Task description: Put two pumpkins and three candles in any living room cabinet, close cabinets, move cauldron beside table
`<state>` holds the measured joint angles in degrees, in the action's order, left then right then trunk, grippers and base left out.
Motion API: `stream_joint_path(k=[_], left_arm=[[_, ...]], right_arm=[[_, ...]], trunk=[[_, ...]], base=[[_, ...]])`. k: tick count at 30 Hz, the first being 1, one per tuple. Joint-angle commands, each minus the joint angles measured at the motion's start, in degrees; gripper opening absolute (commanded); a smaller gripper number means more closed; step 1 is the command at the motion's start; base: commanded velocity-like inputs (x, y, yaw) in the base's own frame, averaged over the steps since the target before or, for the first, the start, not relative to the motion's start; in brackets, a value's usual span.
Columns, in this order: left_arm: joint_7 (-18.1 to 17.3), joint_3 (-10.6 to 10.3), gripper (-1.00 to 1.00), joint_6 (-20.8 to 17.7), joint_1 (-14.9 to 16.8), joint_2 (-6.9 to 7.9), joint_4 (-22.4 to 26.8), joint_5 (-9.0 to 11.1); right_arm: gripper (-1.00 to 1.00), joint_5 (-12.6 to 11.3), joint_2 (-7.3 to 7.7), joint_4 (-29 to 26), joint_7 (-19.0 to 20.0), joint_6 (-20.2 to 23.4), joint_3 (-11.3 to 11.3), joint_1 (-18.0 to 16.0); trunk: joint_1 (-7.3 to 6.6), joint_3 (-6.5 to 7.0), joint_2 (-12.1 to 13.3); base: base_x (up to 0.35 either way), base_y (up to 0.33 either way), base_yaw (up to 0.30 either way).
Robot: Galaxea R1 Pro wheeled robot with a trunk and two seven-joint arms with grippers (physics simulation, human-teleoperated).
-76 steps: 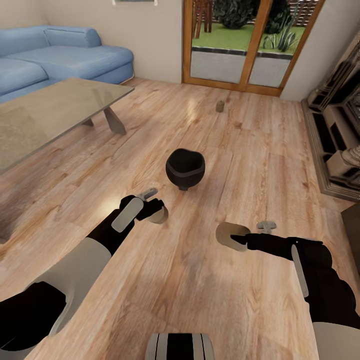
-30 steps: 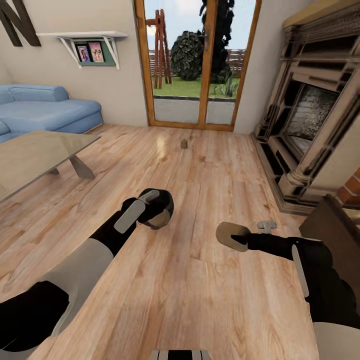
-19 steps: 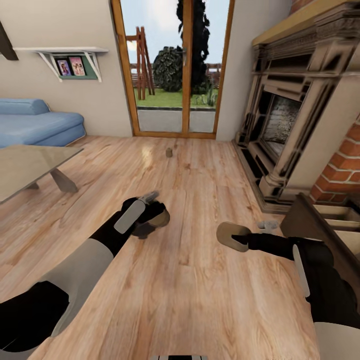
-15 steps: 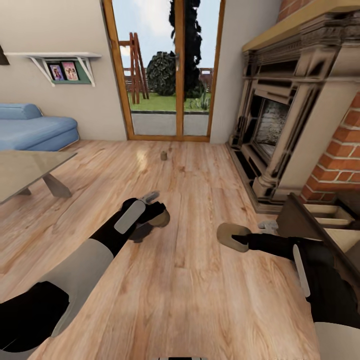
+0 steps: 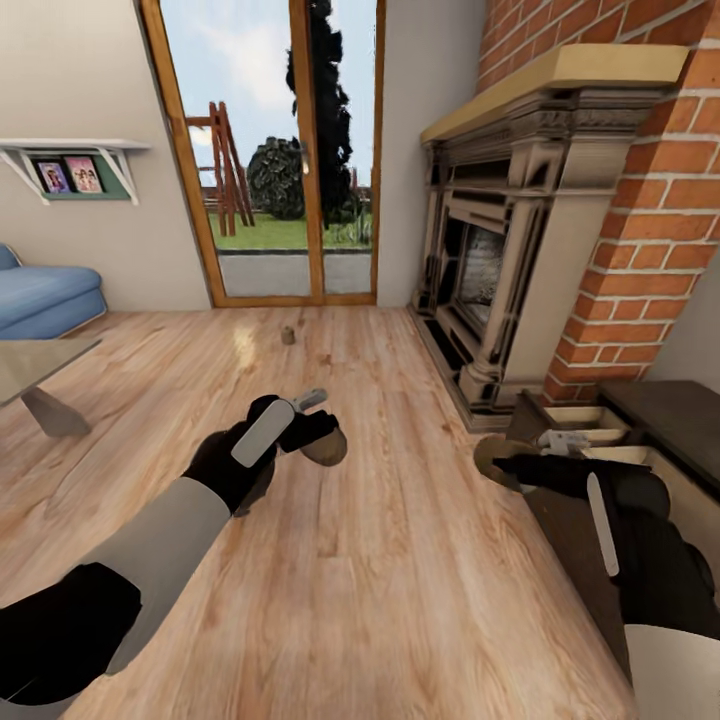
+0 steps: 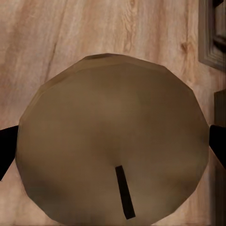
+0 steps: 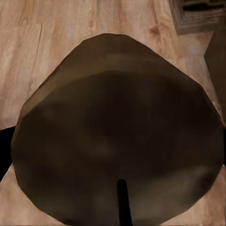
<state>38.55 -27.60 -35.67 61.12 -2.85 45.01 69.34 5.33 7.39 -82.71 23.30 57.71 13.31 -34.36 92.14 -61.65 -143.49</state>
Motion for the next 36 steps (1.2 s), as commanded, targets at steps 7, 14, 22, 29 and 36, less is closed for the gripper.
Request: stream_joint_path(k=[7, 14, 22, 29, 36], left_arm=[[0.0, 0.0, -1.00, -2.4, 0.0, -0.05, 0.2, -0.1], [0.0, 0.0, -1.00, -3.0, 0.1, -0.18, 0.0, -0.1], [0.0, 0.0, -1.00, -3.0, 0.1, -0.29, 0.1, -0.1], [0.0, 0.0, -1.00, -2.9, 0.1, -0.57, -0.2, -0.1], [0.0, 0.0, -1.00, -2.9, 0.1, -0.58, -0.3, -0.1]], right_arm=[[-1.00, -0.3, -0.05, -0.1, -5.9, 0.2, 0.0, -2.1], [-1.00, -0.1, -0.27, 0.0, -9.3, 0.1, -0.4, -2.3], [-1.00, -0.7, -0.45, 0.1, -9.6, 0.1, -0.6, -2.3], [-1.00, -0.7, -1.12, 0.1, -9.6, 0.1, -0.7, -2.3], [-1.00, -0.8, -1.23, 0.0, -9.6, 0.1, -0.9, -2.3]], trunk=[[-0.18, 1.73, 0.1], [-0.36, 3.44, 0.2], [-1.27, 5.09, 1.7], [-2.81, 6.31, 4.5], [-4.34, 7.02, 7.3]], base=[[0.000, 0.000, -0.275], [0.000, 0.000, -0.262], [0.000, 0.000, -0.054], [0.000, 0.000, -0.001], [0.000, 0.000, 0.000]])
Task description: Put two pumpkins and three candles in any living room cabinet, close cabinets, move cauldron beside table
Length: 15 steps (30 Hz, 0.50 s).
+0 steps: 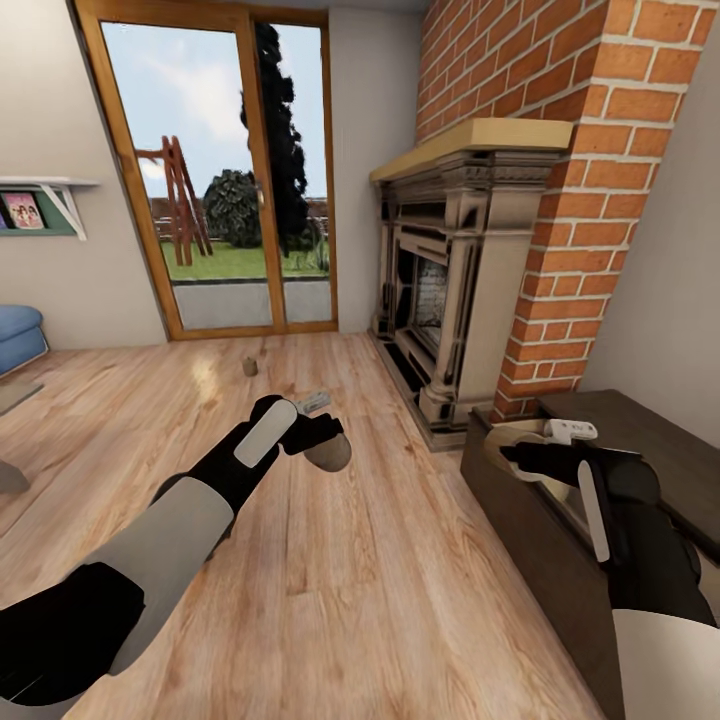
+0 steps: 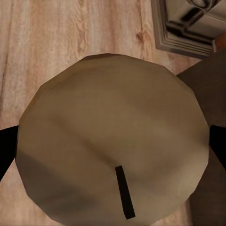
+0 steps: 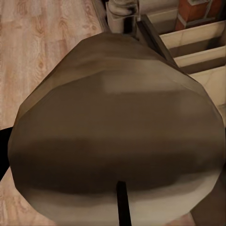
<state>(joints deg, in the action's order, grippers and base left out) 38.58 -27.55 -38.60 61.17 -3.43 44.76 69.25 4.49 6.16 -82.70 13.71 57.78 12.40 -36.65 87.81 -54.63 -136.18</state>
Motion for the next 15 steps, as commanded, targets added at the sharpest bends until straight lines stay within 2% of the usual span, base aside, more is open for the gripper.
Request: stream_joint_path(k=[1, 15], left_arm=[[0.0, 0.0, -1.00, 0.0, 0.0, 0.00, 0.0, 0.0], [0.0, 0.0, -1.00, 0.0, 0.0, 0.00, -0.1, 0.0]], right_arm=[[-1.00, 0.0, 0.00, 0.0, 0.0, 0.0, 0.0, 0.0], [-1.00, 0.1, -0.01, 0.0, 0.0, 0.0, 0.0, 0.0]], trunk=[[-0.23, 0.09, 0.4], [-3.30, 1.32, 6.0]], base=[[0.000, 0.000, 0.000], [0.000, 0.000, 0.000]])
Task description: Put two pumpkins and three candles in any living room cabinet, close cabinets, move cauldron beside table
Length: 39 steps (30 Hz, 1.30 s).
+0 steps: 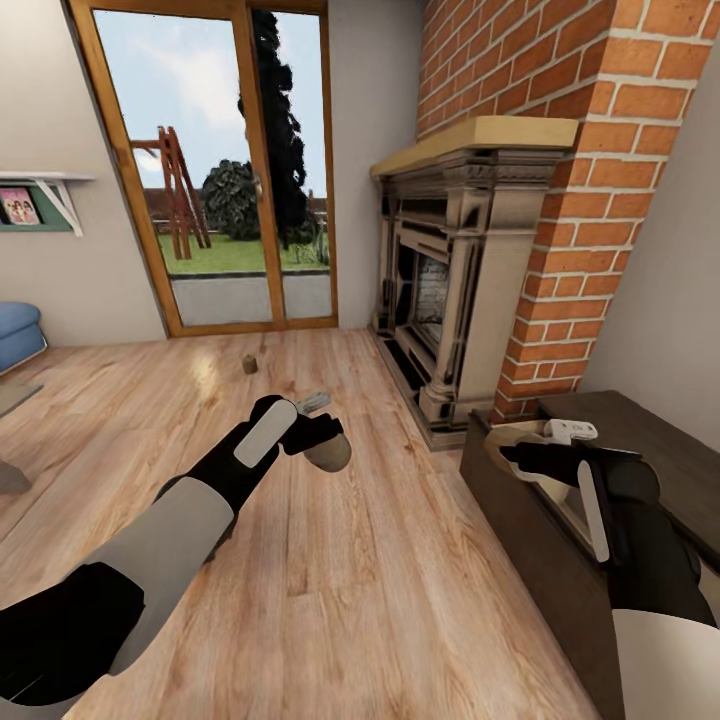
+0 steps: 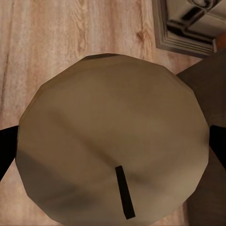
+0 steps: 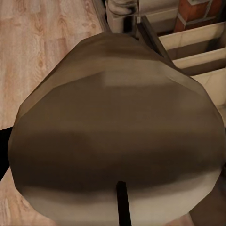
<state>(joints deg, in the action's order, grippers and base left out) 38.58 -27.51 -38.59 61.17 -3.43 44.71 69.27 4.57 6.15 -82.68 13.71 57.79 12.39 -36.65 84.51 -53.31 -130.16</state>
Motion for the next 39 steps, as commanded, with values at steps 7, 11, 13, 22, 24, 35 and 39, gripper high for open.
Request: stream_joint_path(k=[7, 11, 13, 22, 24, 35, 39], left_arm=[[0.0, 0.0, -1.00, -0.1, 0.0, 0.00, -0.1, 0.1], [0.0, 0.0, -1.00, 0.0, 0.0, 0.00, -0.1, 0.1], [-0.1, 0.0, -1.00, 0.0, 0.0, 0.00, -0.1, 0.1], [-0.1, 0.1, -1.00, 0.0, 0.0, 0.00, -0.1, 0.1], [-0.1, 0.1, -1.00, 0.0, 0.0, 0.00, -0.1, 0.1], [-0.1, 0.1, -1.00, 0.0, 0.0, 0.00, -0.1, 0.2], [-0.1, 0.2, -1.00, 0.0, 0.0, 0.06, -0.1, 0.2]], right_arm=[[-1.00, -0.1, 0.00, 0.1, 0.0, 0.0, 0.1, 0.0], [-1.00, -0.1, 0.00, 0.1, 0.0, 0.0, 0.1, 0.0], [-1.00, -0.1, 0.00, 0.1, 0.0, 0.0, 0.1, 0.0], [-1.00, -0.1, 0.00, 0.1, 0.1, 0.0, 0.1, 0.0], [-1.00, -0.1, 0.00, 0.1, 0.1, 0.0, 0.1, 0.0], [-1.00, -0.1, 0.00, 0.1, 0.1, 0.0, 0.1, 0.0], [-1.00, -0.1, 0.00, 0.1, 0.1, 0.0, 0.1, 0.0]], trunk=[[-1.54, 0.61, 2.8], [-2.42, 0.96, 4.4], [-2.86, 1.14, 5.2], [-4.84, 1.93, 8.8], [-5.28, 2.10, 9.6], [-7.69, 3.51, 14.1], [-8.57, 4.23, 15.7]], base=[[0.000, 0.000, 0.000], [0.002, 0.000, 0.000], [0.089, 0.000, 0.000], [0.290, 0.000, 0.000], [0.268, 0.000, 0.000], [0.258, 0.000, 0.000], [0.314, 0.000, 0.000]])
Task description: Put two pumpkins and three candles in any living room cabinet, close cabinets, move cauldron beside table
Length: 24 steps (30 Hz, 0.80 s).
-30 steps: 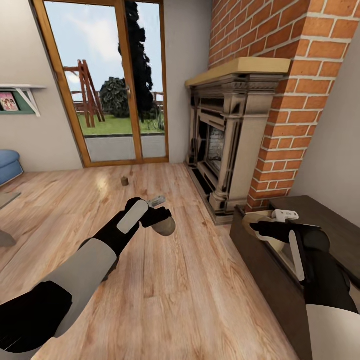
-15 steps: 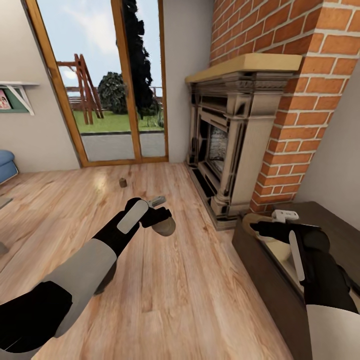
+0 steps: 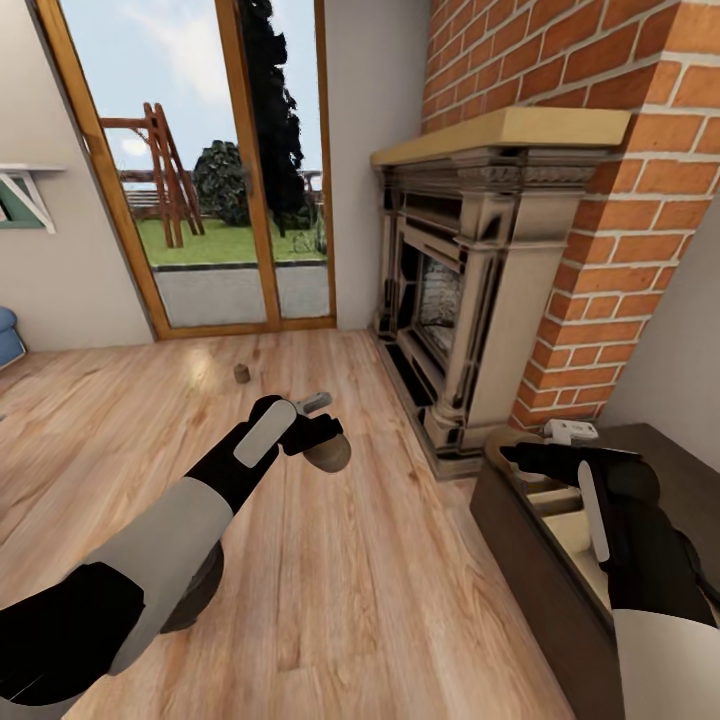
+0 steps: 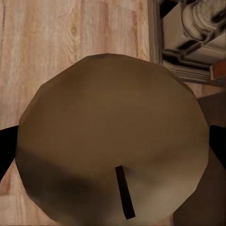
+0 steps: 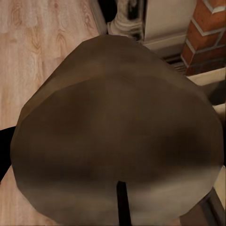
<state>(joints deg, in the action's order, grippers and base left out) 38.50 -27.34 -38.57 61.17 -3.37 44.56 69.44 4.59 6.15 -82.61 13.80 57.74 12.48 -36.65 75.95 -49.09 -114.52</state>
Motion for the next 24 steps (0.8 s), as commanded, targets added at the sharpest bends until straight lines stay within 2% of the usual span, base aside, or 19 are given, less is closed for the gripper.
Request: stream_joint_path(k=[1, 15, 18, 20, 24], left_arm=[[0.0, 0.0, -1.00, 0.0, 0.0, 0.01, 0.0, 0.0], [-0.2, 0.0, -1.00, 0.1, 0.0, 0.03, 0.0, 0.0], [-0.2, 0.0, -1.00, 0.1, 0.0, -0.02, -1.4, 0.0], [-0.3, 0.1, -1.00, 0.1, 0.0, -0.04, -1.8, 0.1], [-0.3, 0.0, -1.00, 0.3, 0.0, -0.07, -1.8, 0.0]], right_arm=[[-1.00, -0.1, 0.00, 0.0, 0.0, 0.0, 0.0, 0.0], [-1.00, -0.1, 0.00, 0.0, 0.0, 0.0, 0.0, 0.0], [-1.00, -0.1, 0.00, 0.0, 0.0, 0.0, 0.0, 0.0], [-1.00, -0.1, 0.00, 0.0, 0.0, 0.0, 0.0, 0.0], [-1.00, -0.1, 0.00, 0.0, 0.0, 0.0, 0.0, 0.0]], trunk=[[-0.23, 0.19, 0.4], [-3.30, 2.70, 6.0], [-3.96, 3.24, 7.2], [-4.40, 3.61, 8.0], [-4.40, 3.72, 8.0]], base=[[0.316, 0.000, 0.000], [0.322, 0.000, 0.000], [0.329, 0.000, -0.019], [0.255, 0.000, -0.145], [0.077, 0.000, -0.235]])
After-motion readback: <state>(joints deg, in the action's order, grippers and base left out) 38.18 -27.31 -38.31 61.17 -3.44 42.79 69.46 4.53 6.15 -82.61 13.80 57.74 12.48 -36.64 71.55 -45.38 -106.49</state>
